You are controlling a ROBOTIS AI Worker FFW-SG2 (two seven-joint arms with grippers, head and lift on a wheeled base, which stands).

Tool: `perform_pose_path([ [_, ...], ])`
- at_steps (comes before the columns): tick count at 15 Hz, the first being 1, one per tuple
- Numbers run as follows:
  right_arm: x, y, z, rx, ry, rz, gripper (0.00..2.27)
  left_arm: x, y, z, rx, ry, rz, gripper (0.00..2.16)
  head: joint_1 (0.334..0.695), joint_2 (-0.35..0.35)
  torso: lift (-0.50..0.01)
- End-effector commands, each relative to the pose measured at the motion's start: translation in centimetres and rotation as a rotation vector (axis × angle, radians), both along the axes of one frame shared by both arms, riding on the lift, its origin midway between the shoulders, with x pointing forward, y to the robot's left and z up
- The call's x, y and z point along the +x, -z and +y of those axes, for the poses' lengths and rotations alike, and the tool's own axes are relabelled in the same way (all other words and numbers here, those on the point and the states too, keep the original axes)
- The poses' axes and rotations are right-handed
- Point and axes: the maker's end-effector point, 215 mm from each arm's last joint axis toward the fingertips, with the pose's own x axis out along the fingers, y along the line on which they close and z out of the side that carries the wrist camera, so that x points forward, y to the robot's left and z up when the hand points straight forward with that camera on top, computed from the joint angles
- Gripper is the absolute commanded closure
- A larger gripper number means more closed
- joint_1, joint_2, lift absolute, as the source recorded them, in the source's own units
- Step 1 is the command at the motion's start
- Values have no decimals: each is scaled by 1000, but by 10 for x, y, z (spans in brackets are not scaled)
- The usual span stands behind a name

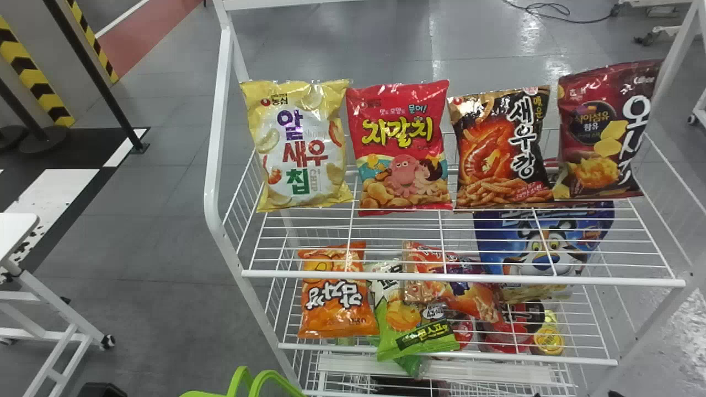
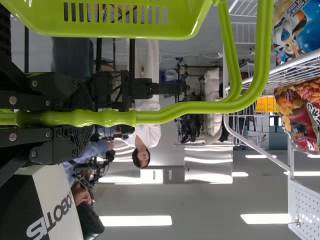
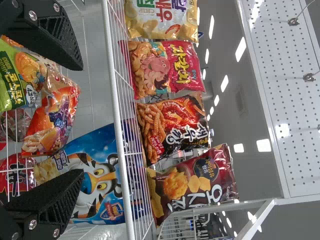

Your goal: Hold basket handle with left hand then pick spicy shrimp crackers with right hand and place into basket

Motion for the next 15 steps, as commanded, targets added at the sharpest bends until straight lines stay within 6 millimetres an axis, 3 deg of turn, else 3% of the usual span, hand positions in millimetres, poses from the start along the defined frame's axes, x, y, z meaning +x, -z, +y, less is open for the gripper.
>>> perform_pose_path([
  [1, 0, -2, 0, 1, -1, -4, 66, 0, 0, 0, 0, -1, 1, 2142, 695, 160, -37],
  [12, 3, -6, 0, 2, 0, -11, 66, 0, 0, 1, 5, 3, -1, 2142, 695, 160, -37],
  [15, 20, -16, 3, -3, -10, -14, 66, 0, -1, 1, 9, 6, -4, 2142, 695, 161, -37],
])
